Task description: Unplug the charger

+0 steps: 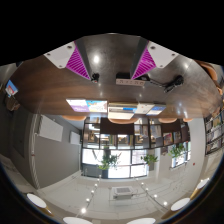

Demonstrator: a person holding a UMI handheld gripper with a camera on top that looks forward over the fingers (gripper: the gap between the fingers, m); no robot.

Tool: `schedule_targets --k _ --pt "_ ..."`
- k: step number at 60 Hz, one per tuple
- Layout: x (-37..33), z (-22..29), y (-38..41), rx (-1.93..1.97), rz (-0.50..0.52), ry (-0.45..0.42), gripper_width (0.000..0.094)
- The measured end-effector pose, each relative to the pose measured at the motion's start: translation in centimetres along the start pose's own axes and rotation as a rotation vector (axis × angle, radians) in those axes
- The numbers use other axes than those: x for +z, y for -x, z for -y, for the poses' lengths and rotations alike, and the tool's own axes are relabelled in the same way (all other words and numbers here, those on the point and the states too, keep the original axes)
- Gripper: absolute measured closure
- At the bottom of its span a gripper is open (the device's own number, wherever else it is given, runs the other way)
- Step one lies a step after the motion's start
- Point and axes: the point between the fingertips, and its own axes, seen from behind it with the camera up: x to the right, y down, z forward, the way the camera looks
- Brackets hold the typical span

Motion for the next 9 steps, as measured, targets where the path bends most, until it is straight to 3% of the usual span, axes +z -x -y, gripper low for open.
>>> schedule_targets --k 9 --pt "-1.9 -0.5 2.3 -0.009 0.027 -0.006 0.0166"
